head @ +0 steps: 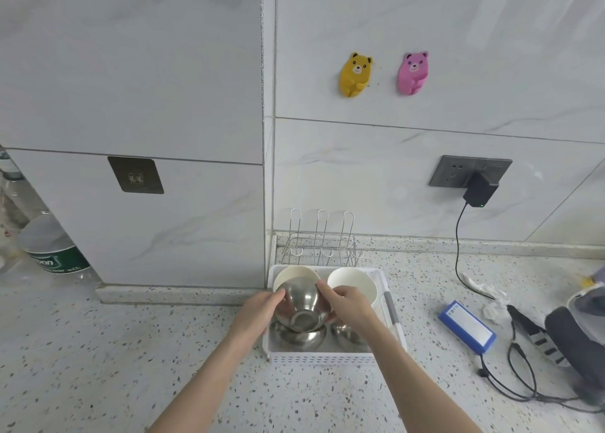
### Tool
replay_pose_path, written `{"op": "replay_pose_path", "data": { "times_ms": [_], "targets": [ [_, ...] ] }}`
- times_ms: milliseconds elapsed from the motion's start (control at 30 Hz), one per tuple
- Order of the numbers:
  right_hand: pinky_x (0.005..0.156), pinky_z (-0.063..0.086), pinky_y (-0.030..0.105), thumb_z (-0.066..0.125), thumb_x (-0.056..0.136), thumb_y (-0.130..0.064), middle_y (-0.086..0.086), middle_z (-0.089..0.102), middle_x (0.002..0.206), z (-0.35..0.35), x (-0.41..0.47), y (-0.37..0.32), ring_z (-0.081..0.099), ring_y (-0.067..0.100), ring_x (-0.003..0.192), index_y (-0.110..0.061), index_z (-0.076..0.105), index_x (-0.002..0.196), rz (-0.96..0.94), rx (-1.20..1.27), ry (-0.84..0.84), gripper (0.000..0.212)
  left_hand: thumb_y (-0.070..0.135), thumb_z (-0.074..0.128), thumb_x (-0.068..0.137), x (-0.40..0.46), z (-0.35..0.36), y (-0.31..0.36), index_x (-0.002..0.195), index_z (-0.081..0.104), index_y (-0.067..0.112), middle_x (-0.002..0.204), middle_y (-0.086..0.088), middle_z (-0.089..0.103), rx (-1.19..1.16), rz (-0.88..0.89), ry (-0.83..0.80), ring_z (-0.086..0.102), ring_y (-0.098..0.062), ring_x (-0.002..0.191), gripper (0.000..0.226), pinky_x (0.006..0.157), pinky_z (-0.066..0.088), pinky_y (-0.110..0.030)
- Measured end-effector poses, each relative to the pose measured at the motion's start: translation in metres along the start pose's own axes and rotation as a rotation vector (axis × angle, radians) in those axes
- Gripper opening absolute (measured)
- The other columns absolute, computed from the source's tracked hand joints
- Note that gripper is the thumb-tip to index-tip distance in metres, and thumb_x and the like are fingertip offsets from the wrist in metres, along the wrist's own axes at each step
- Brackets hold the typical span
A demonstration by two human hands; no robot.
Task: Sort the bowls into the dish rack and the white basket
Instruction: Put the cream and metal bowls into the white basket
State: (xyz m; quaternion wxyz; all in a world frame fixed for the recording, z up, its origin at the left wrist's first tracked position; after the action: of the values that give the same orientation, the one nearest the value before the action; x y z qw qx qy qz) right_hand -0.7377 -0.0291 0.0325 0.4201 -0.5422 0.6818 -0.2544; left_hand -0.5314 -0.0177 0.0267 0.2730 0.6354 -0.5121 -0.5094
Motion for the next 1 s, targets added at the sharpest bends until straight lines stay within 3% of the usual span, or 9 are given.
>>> {"op": "replay_pose_path", "data": {
  "times_ms": [67,167,267,400,467,533,800,900,1000],
  "targets": [
    [0.079,0.058,0.039,0.049,0.076,-0.077,0.005,0.075,0.07,0.001,0.003,0.0,0.073,0.019,0.068,-0.006,0.068,0.078,0.008,-0.016,-0.024,0.073,0.057,0.045,0.095,0.003,0.0,-0.004,0.087,0.07,0.026,0.085,0.002,0.067,0.025,-0.006,0.011,0.049,-0.011,0.057,0.041,0.056,0.04,-0.026],
    [0.065,0.058,0.03,0.052,0.075,-0.075,0.003,0.073,0.066,0.002,0.004,-0.002,0.068,0.011,0.056,-0.01,0.069,0.08,0.008,-0.052,-0.043,0.068,0.061,0.049,0.091,0.004,-0.002,-0.003,0.111,0.064,0.029,0.106,0.009,0.067,0.037,-0.032,-0.003,0.063,-0.011,0.063,0.04,0.049,0.046,-0.019],
    [0.064,0.058,0.032,0.051,0.073,-0.076,0.007,0.074,0.068,0.003,0.004,-0.003,0.072,0.019,0.062,-0.009,0.069,0.079,0.014,-0.076,-0.038,0.069,0.065,0.054,0.087,0.004,-0.003,0.0,0.125,0.05,0.037,0.111,0.012,0.056,0.037,-0.049,-0.025,0.069,-0.014,0.053,0.048,0.046,0.049,-0.018],
    [0.067,0.058,0.035,0.049,0.067,-0.081,0.007,0.075,0.069,0.002,0.004,-0.001,0.07,0.021,0.06,-0.01,0.069,0.084,0.031,-0.096,-0.056,0.076,0.069,0.053,0.085,0.008,-0.003,0.002,0.132,0.05,0.036,0.116,0.012,0.06,0.274,0.043,-0.006,0.07,-0.013,0.066,0.058,0.066,0.059,-0.029],
    [0.065,0.058,0.036,0.049,0.067,-0.082,0.007,0.074,0.068,0.001,0.005,0.001,0.068,0.021,0.058,-0.009,0.069,0.085,0.035,-0.11,-0.062,0.078,0.069,0.054,0.083,0.013,-0.003,0.0,0.132,0.053,0.033,0.124,0.01,0.061,0.327,0.066,0.005,0.065,-0.012,0.099,0.06,0.087,0.056,-0.037],
    [0.06,0.055,0.031,0.05,0.068,-0.082,0.006,0.074,0.066,0.001,0.005,0.002,0.064,0.015,0.05,-0.009,0.069,0.085,0.04,-0.12,-0.073,0.077,0.066,0.058,0.083,0.016,-0.002,0.0,0.126,0.056,0.031,0.124,0.009,0.06,0.265,0.048,-0.019,0.058,-0.011,0.11,0.055,0.095,0.053,-0.041],
    [0.062,0.052,0.031,0.053,0.085,-0.061,-0.004,0.064,0.059,0.006,0.003,-0.005,0.055,0.011,0.047,-0.016,0.066,0.081,-0.012,-0.372,-0.14,0.047,0.052,0.061,0.089,0.02,0.0,-0.006,0.124,0.052,0.036,0.117,0.009,0.056,0.197,0.041,-0.13,0.058,-0.01,0.105,0.04,0.089,0.052,-0.033],
    [0.054,0.043,0.024,0.054,0.085,-0.059,-0.009,0.057,0.055,0.006,0.002,-0.007,0.051,0.005,0.049,-0.022,0.068,0.09,-0.019,-0.431,-0.138,0.04,0.042,0.065,0.089,0.02,-0.001,-0.009,0.112,0.06,0.037,0.109,0.015,0.06,0.242,0.083,-0.097,0.056,-0.002,0.099,0.024,0.077,0.044,-0.021],
    [0.064,0.049,0.027,0.053,0.085,-0.059,-0.004,0.062,0.056,0.006,-0.001,-0.004,0.053,0.004,0.047,-0.026,0.067,0.089,-0.027,-0.425,-0.135,0.036,0.035,0.068,0.089,0.019,0.001,-0.011,0.093,0.066,0.038,0.097,0.021,0.066,0.293,0.132,-0.076,0.059,0.005,0.094,0.006,0.075,0.044,-0.017]
  ]
}}
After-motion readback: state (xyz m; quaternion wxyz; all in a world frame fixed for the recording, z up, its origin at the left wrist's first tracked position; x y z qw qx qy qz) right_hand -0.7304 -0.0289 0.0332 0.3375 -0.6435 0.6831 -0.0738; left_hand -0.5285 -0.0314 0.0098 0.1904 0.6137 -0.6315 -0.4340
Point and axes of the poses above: each hand's wrist, its own x-axis towards the middle knuckle, its own z-axis out of the palm, y = z × x, the point moved 1 cm from there along x, towards the middle knuckle
